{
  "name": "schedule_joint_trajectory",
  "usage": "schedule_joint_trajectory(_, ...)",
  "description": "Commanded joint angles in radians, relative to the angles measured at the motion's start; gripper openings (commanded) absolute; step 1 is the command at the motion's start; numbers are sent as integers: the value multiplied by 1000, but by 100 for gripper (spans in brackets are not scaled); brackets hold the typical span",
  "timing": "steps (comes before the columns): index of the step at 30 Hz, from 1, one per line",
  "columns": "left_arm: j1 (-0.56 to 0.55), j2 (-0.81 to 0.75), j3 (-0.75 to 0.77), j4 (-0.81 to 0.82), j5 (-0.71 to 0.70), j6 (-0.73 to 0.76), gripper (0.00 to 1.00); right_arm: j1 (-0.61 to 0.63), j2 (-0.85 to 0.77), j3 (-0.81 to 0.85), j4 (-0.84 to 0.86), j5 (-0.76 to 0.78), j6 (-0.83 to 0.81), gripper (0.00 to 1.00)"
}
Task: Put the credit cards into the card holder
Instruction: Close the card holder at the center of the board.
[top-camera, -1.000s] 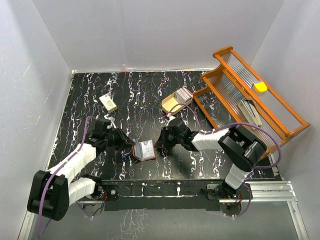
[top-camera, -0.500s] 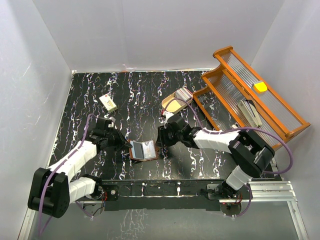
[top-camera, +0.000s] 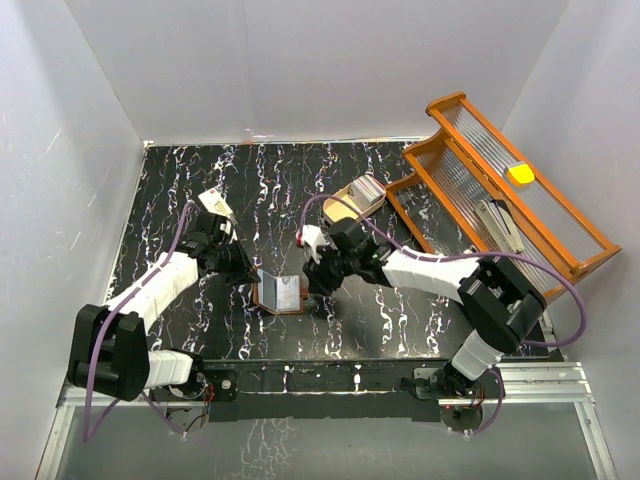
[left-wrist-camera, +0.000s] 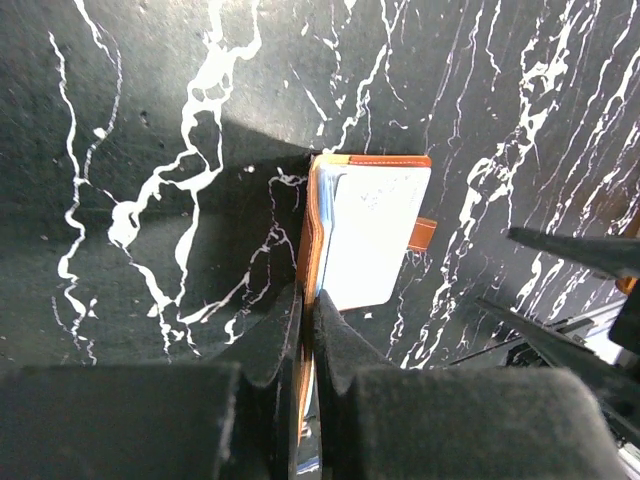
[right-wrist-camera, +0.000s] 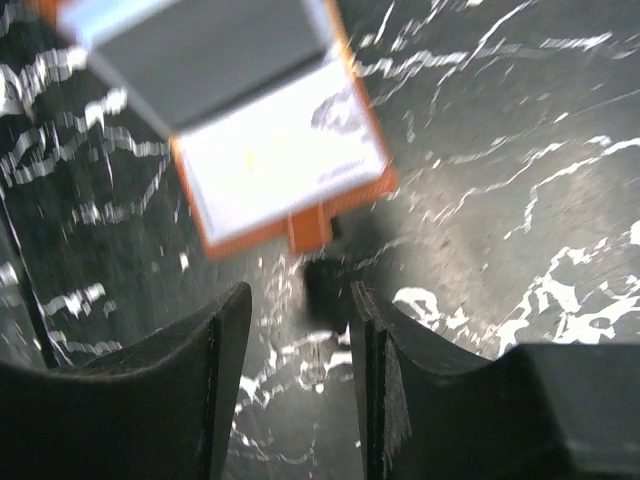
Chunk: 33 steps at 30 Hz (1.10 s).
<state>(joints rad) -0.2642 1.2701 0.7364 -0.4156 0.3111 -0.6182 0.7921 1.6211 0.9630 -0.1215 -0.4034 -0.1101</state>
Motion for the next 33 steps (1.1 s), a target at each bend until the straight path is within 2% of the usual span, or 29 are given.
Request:
schedule_joint_trajectory(1, 37, 36, 58, -73, 27, 76, 0, 10, -104, -117, 152, -74, -300, 42)
schedule_joint_trajectory(4, 55, 47, 51, -60, 56, 81, 0, 12, -99, -120, 163, -65, -347, 44)
schedule_joint_trajectory(8, 77, 61, 57, -54, 89, 91, 0, 24, -16, -63, 114, -17, -361, 44)
schedule_joint_trajectory(21, 101, 78, 54, -70, 92, 112, 0, 97, 101, -33, 217, 56, -375, 49)
schedule_joint_trajectory(33, 103, 89, 50, -63, 101, 114, 0, 125, 183, 6, 205, 89, -418, 43)
